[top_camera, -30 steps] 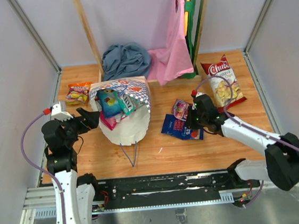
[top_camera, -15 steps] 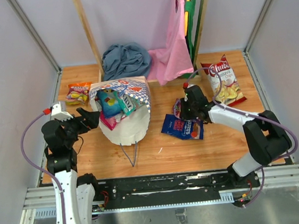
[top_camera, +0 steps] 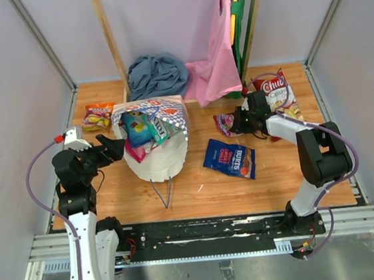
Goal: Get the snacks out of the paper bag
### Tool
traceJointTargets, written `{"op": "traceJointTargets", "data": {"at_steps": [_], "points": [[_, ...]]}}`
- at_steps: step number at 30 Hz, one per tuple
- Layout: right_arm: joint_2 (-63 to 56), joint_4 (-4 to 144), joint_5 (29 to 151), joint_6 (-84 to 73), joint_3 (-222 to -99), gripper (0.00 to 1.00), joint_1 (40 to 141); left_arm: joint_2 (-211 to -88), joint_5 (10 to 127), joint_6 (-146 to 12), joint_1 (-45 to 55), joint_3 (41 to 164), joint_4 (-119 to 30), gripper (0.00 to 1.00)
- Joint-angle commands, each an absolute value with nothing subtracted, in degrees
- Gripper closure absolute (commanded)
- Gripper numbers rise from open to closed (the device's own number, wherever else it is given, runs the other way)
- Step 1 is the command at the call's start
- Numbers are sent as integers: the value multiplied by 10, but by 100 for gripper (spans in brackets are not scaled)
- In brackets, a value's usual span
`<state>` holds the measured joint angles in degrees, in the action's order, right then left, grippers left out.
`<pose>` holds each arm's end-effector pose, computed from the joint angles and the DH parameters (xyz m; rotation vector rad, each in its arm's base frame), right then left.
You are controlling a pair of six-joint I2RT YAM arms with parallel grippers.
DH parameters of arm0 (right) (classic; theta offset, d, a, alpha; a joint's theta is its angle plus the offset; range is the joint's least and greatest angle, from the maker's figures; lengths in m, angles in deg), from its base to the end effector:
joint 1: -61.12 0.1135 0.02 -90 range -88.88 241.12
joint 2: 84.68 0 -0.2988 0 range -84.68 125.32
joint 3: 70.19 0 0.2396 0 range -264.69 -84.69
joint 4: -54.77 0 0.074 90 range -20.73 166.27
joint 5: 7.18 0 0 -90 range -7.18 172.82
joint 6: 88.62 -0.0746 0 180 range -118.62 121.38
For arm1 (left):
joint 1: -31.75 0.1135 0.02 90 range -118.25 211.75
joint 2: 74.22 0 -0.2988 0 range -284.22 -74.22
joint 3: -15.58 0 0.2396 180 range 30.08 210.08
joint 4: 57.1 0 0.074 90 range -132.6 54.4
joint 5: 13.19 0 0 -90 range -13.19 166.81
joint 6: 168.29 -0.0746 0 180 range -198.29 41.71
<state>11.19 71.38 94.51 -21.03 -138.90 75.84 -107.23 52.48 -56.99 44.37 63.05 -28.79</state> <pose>0.3539 0.1086 0.1996 0.0559 2.3826 0.5546 0.1426 0.0004 0.3021 -0.2333 1.8027 -0.4915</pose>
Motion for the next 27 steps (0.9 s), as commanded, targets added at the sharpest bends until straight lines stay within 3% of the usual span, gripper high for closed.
{"op": "traceJointTargets", "data": {"at_steps": [1, 6, 12, 18, 22, 27], "points": [[142, 680, 1008, -194, -1441, 69, 753, -1074, 516, -571, 441, 626, -302, 1], [114, 664, 1034, -215, -1431, 68, 754, -1076, 516, -572, 441, 627, -301, 1], [-81, 677, 1002, -224, -1316, 63, 779, -1075, 513, -571, 441, 626, -303, 1], [-255, 769, 894, -238, -1219, 49, 900, -1070, 508, -570, 441, 625, -306, 1], [-275, 757, 904, -293, -1151, 44, 925, -1066, 501, -569, 441, 623, -309, 1], [-215, 701, 928, -338, -1121, 43, 927, -1066, 503, -568, 441, 623, -310, 1]]}}
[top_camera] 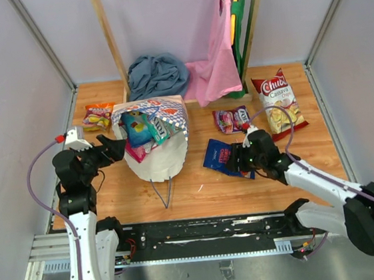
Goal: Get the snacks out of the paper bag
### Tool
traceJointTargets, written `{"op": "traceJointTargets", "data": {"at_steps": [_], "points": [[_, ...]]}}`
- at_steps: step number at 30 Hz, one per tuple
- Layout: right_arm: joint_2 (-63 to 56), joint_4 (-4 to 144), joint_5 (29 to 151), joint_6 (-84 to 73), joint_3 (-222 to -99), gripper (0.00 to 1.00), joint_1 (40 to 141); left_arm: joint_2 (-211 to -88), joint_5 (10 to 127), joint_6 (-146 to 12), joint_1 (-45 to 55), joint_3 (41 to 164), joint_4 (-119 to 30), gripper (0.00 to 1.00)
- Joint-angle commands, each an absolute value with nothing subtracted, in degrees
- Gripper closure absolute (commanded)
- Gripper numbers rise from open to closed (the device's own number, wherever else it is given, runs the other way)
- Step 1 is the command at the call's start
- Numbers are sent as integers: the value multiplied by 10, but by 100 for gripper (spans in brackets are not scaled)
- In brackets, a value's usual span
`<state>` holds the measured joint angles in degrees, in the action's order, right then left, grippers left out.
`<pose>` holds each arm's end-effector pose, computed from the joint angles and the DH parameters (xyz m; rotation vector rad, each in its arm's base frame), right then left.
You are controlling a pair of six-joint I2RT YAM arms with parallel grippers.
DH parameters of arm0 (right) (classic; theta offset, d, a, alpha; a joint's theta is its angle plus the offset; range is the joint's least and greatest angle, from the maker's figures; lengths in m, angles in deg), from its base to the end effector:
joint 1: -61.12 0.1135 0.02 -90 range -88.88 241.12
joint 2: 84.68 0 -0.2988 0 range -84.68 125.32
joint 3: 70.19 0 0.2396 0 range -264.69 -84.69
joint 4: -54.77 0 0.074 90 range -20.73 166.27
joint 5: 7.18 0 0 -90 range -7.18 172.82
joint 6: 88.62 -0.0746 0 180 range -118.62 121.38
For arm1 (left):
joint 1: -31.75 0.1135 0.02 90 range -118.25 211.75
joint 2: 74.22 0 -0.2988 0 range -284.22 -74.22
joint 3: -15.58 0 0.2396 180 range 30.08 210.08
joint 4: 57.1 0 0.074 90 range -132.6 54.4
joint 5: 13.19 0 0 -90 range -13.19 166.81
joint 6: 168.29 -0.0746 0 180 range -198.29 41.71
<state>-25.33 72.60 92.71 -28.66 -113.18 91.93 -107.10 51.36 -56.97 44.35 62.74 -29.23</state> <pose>0.1820 0.1235 0.2202 -0.1190 2.2652 0.7767 0.1423 -0.0010 0.3016 -0.2173 1.8004 -0.5089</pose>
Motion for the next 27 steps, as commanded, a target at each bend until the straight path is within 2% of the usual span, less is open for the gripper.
{"op": "traceJointTargets", "data": {"at_steps": [1, 6, 9, 14, 21, 25, 27], "points": [[-196, 694, 932, -339, -1126, 41, 929, -1066, 502, -568, 441, 622, -310, 1], [-108, 698, 936, -334, -1161, 38, 940, -1049, 440, -557, 441, 617, -343, 1], [-86, 698, 926, -333, -1171, 35, 939, -1003, 386, -533, 425, 605, -386, 0], [-62, 736, 895, -305, -1209, 28, 938, -918, 367, -492, 388, 580, -419, 0], [-17, 772, 892, -276, -1272, 23, 914, -962, 355, -446, 375, 546, -399, 0], [-27, 788, 893, -267, -1286, 22, 896, -1040, 443, -452, 283, 536, -403, 0], [-44, 800, 896, -262, -1289, 22, 887, -1083, 556, -470, 192, 547, -400, 0]]}}
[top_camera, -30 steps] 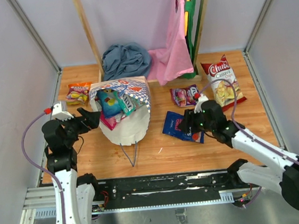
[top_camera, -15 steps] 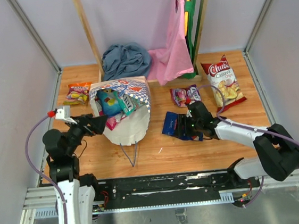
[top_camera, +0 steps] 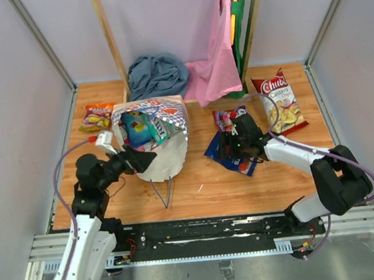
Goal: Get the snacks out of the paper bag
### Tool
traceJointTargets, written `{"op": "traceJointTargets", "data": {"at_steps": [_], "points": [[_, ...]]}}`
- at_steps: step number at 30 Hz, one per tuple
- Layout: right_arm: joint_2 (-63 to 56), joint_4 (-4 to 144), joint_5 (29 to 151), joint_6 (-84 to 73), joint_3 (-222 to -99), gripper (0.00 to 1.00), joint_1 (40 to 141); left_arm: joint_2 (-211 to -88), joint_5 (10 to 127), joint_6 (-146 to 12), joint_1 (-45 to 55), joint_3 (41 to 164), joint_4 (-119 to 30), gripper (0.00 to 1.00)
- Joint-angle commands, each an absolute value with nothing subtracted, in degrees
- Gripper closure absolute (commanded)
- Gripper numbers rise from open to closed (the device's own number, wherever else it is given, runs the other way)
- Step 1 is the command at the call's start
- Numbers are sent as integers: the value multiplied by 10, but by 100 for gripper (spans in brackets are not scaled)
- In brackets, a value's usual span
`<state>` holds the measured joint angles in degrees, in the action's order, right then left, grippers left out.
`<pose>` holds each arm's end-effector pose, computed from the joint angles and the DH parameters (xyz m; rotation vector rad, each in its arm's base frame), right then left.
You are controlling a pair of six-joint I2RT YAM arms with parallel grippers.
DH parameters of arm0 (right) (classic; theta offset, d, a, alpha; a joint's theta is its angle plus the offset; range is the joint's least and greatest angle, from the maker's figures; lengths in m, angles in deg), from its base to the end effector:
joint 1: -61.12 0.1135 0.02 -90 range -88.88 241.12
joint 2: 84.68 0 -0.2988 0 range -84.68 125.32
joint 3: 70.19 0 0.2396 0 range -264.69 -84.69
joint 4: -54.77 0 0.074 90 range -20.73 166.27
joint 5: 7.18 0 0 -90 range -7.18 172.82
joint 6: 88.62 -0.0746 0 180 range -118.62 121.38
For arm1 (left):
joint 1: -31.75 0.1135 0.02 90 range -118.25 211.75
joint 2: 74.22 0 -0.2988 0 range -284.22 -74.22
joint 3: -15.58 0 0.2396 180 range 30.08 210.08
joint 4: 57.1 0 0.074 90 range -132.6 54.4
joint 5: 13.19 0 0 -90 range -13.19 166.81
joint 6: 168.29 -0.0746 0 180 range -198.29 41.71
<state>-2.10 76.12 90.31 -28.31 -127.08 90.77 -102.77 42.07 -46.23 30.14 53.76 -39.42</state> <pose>0.2543 0.1560 0.1976 -0.0630 2.4804 0.6242 0.1265 -0.0461 0.2774 -0.0008 1.7797 -0.9462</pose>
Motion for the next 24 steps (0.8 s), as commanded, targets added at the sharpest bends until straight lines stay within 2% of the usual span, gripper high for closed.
{"op": "traceJointTargets", "data": {"at_steps": [1, 3, 10, 16, 24], "points": [[-56, 808, 898, -258, -1290, 21, 885, -1104, 618, -480, 144, 556, -394, 0], [-84, 828, 906, -251, -1294, 21, 883, -1147, 708, -483, 86, 570, -386, 0], [-161, 864, 919, -249, -1250, 16, 882, -1210, 782, -460, 78, 592, -403, 0], [-134, 847, 929, -233, -1214, 14, 869, -1276, 812, -473, 78, 619, -405, 0], [-70, 828, 974, -208, -1224, 14, 799, -1384, 814, -488, 77, 652, -446, 0]]}}
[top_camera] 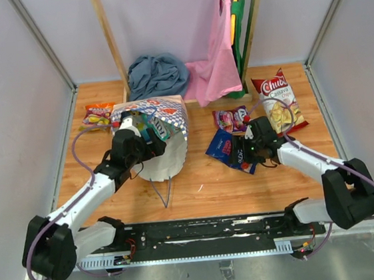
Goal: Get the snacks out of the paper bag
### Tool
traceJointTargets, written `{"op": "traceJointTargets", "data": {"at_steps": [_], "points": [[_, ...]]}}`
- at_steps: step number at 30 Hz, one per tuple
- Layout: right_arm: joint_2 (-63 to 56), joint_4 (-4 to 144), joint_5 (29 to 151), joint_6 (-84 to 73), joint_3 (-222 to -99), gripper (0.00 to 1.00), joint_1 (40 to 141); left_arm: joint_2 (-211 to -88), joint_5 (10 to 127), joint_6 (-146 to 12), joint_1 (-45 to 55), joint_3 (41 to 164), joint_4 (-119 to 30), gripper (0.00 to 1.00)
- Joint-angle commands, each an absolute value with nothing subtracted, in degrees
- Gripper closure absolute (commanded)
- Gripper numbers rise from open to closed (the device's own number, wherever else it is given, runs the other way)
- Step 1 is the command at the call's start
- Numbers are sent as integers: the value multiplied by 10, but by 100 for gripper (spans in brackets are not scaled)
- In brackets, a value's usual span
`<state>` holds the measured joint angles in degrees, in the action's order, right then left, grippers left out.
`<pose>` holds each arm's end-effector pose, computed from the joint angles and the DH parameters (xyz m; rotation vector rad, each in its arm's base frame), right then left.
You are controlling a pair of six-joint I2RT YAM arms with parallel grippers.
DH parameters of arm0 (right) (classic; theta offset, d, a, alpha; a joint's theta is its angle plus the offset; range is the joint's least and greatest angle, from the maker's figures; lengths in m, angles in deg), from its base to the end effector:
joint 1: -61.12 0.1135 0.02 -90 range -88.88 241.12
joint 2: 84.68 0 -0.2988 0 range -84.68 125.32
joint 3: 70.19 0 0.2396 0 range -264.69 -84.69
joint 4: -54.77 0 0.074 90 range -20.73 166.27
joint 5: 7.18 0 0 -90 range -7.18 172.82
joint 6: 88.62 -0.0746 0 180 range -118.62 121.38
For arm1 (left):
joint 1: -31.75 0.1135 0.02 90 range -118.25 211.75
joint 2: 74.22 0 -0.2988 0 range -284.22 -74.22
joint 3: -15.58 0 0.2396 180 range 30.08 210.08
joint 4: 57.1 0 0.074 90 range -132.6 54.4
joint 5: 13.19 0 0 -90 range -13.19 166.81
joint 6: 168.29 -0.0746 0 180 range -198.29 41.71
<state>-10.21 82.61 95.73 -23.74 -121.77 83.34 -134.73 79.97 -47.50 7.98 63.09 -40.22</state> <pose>0.2285 0.1113 0.1946 -0.0381 2.5325 0.6247 0.2168 -0.0910 0.2457 -0.1646 2.1274 -0.5136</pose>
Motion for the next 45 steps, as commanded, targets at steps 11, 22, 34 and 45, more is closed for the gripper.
{"op": "traceJointTargets", "data": {"at_steps": [11, 22, 34, 45], "points": [[-17, 843, 1000, -169, -1315, 14, 763, -1483, 827, -490, 78, 670, -508, 4], [-142, 918, 999, -146, -1369, 10, 761, -1588, 803, -454, 78, 681, -614, 18], [-266, 948, 991, -140, -1354, 3, 757, -1605, 789, -446, 77, 680, -677, 53], [-293, 959, 1000, -145, -1333, 2, 757, -1564, 777, -476, 76, 704, -649, 99]]}}
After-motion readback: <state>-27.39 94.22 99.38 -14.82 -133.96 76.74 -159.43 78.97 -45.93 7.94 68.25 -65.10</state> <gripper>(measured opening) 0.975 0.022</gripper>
